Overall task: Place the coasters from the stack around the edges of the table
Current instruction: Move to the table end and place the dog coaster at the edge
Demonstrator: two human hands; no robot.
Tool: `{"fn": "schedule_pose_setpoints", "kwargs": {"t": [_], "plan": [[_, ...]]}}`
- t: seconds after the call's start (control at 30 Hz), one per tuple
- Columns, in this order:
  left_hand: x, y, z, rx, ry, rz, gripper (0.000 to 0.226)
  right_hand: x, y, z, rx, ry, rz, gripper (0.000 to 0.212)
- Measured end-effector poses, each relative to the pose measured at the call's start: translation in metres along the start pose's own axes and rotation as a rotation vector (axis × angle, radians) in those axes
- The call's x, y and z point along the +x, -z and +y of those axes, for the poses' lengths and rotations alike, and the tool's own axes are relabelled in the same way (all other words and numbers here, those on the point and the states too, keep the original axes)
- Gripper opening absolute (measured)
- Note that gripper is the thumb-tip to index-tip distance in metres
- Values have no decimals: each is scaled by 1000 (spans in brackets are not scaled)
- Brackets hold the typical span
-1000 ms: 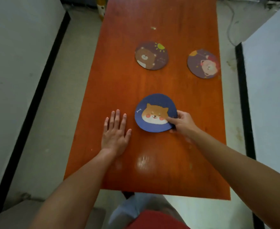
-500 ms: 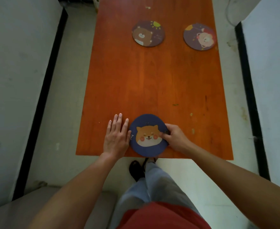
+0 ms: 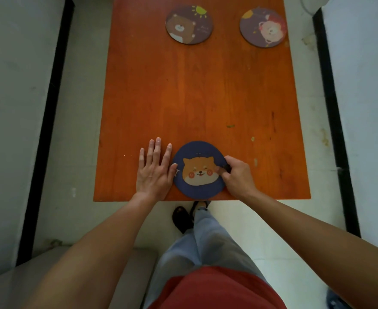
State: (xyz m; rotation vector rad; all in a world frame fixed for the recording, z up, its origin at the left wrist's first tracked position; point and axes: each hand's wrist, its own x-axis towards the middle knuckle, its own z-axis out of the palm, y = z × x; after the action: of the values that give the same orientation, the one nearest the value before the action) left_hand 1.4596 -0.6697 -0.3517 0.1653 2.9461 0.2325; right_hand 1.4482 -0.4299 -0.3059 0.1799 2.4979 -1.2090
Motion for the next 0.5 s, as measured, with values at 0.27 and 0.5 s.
{"fn": "schedule_pose_setpoints", "kwargs": {"t": [0.27, 0.5], "plan": [[1, -2, -1, 15, 12, -7, 63, -2, -7, 6, -580, 127, 154, 60], [2, -6, -4, 24, 8, -5, 63, -7, -10, 20, -902, 322, 111, 52]]}}
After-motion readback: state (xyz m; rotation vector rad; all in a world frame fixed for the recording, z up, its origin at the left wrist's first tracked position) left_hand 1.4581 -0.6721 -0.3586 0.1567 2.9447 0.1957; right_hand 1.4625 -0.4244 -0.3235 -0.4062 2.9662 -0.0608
